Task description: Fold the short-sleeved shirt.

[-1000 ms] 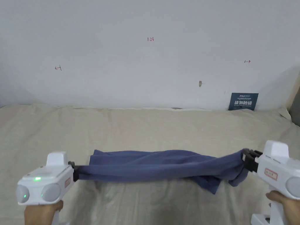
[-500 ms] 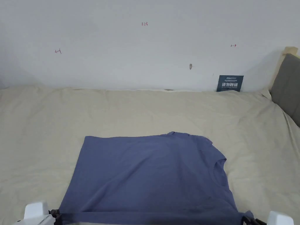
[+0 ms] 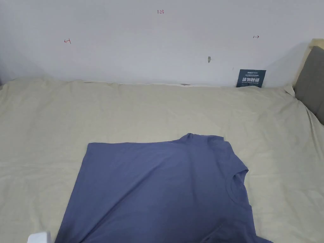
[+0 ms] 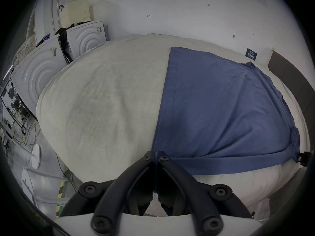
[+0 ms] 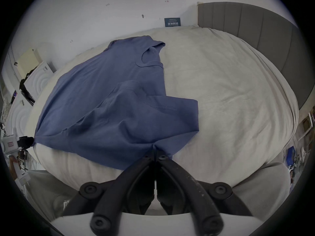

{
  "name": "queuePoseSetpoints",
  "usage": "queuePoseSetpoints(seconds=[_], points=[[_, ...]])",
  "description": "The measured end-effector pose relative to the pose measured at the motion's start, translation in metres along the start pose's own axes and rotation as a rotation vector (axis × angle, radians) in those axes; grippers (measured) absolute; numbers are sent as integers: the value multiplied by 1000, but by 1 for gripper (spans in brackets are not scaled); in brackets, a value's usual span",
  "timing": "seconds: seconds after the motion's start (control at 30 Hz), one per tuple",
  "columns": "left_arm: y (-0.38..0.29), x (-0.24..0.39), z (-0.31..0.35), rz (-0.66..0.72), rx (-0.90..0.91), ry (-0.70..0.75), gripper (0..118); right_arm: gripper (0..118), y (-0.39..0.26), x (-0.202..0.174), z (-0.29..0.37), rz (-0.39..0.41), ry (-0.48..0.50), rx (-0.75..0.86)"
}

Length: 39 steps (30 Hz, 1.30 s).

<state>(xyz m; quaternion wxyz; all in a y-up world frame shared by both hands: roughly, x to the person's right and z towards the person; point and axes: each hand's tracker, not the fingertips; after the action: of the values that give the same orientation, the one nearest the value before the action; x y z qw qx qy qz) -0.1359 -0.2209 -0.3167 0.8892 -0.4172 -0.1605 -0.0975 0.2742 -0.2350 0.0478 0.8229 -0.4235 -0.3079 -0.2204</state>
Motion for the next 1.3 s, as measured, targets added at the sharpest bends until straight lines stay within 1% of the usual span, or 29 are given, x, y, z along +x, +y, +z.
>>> queuePoseSetpoints(seconds=[0.07,0.1,0.13,0.17,0.2,0.23,0.27,0.3,0.33,0.4,0.5,0.57,0.6,0.67,0.73,0.77,0.8,0.83,0.87,0.93,1.0,1.17,1.3], points=[[3,4,1,-25,-13,12,7,4,4,-4,1,37,-32,-18],[7,4,4,-27,-20,8,22,13,4,-11,9,48,-36,-17],[13,5,8,-2,-37,-9,44,32,9,-12,15,49,-27,-15],[18,5,15,26,-38,-34,73,60,14,-13,21,49,-16,2],[24,6,26,62,-3,-66,99,93,22,-17,29,49,-7,42],[31,9,37,82,56,-97,109,108,30,-23,40,52,-4,85],[38,12,48,89,113,-121,111,112,39,-27,49,60,-2,132],[46,18,63,97,173,-143,110,108,50,-33,62,65,2,206],[56,24,76,104,222,-157,110,108,62,-39,77,71,8,285],[74,36,101,104,313,-178,110,107,81,-54,104,78,6,386],[95,54,135,100,479,-191,110,107,105,-68,135,96,29,545],[106,64,153,106,570,-191,108,107,116,-77,151,102,21,624],[111,69,164,117,607,-193,101,105,119,-82,158,106,13,663],[117,76,178,117,687,-183,79,95,125,-91,168,113,4,732],[119,83,183,87,728,-154,38,71,126,-96,173,118,-10,763],[119,86,185,72,752,-147,13,51,127,-98,175,126,-19,782],[119,88,186,58,768,-151,0,11,126,-100,176,131,-31,798],[119,89,186,59,780,-159,0,1,126,-103,176,140,-46,811],[119,88,186,46,764,-173,0,1,124,-106,177,145,-57,821],[119,89,184,35,741,-182,0,1,125,-104,176,169,-19,797],[117,88,178,34,730,-189,0,1,122,-106,174,166,-30,799],[107,79,167,16,675,-188,0,1,122,-102,174,161,-19,784],[98,62,147,-16,546,-188,0,1,119,-100,169,168,-18,759]])
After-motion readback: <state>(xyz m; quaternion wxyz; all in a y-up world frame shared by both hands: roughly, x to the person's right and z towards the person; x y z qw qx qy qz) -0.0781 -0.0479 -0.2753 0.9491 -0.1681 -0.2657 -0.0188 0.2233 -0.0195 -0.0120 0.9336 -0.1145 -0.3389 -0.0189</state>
